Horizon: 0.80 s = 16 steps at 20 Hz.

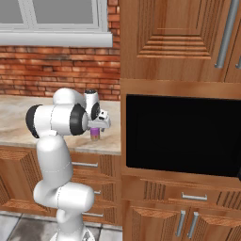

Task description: Four empty soda cans are scattered around the kitchen. Gather all the cans and cluster them next to the stove for recycling.

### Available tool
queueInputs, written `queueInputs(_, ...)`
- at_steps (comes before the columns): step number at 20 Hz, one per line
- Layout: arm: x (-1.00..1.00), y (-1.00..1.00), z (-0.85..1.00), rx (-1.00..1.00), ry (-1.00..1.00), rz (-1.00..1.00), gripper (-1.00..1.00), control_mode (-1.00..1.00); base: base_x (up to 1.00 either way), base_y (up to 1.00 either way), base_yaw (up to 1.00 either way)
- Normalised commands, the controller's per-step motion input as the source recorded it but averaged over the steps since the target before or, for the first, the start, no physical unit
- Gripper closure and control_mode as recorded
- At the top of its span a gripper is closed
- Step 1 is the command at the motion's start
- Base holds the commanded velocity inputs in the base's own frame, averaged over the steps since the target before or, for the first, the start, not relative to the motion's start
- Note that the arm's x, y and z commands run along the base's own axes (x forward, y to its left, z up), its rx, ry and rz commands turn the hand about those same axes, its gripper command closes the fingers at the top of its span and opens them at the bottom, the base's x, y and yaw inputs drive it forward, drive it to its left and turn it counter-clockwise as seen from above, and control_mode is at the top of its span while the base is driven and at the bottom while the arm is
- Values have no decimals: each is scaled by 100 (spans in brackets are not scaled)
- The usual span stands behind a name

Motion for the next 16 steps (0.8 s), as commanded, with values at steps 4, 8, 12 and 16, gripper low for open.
queueInputs(4,2,0,-10,0,2,0,-100,-100,0,0,0)
queueInputs(8,2,0,-8,0,2,0,-100,-100,0,0,0)
queueInputs(12,0,0,-5,0,3,0,-100,-100,0,0,0)
queueInputs(16,0,0,0,0,0,0,100,-100,0,0,0)
